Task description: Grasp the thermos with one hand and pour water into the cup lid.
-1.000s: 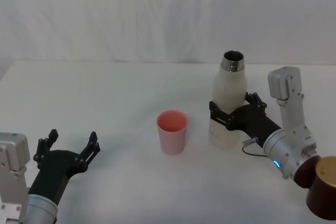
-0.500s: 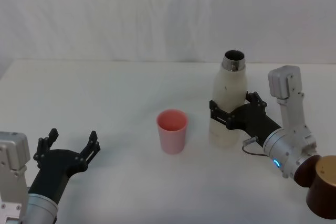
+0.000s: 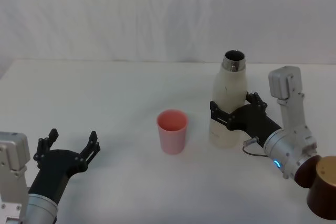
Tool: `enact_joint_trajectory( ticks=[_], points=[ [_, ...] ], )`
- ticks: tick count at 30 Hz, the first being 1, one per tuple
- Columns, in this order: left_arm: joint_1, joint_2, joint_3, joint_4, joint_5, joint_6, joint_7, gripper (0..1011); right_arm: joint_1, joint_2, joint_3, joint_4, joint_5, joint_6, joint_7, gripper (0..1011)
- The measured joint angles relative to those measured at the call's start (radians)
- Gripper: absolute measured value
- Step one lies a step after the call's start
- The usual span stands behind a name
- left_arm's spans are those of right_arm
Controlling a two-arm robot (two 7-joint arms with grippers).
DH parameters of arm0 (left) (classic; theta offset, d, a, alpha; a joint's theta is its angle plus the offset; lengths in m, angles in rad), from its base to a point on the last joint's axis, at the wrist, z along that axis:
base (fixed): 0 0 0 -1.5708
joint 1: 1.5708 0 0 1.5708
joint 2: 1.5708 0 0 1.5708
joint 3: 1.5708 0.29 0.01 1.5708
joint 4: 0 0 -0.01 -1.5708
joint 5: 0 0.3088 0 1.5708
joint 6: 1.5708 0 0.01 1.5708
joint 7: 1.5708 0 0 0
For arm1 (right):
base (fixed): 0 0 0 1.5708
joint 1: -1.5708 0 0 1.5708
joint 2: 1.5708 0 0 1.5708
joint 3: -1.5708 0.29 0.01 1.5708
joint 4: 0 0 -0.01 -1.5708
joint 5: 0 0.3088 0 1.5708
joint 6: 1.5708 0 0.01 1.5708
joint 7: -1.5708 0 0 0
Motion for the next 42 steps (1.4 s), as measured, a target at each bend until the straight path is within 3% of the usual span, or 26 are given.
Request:
enact_joint_trajectory(
  ticks=[27, 42],
  points=[
    [0.0, 0.0, 0.0, 0.0, 0.0, 0.0, 0.0, 1001, -0.053, 0.039, 0.017, -0.067, 0.08, 0.02, 0.031, 1001],
    [0.0, 0.0, 0.0, 0.0, 0.0, 0.0, 0.0, 1001, -0.144, 0.095, 0.048, -0.175, 0.145, 0.022, 0.034, 1001]
  ],
)
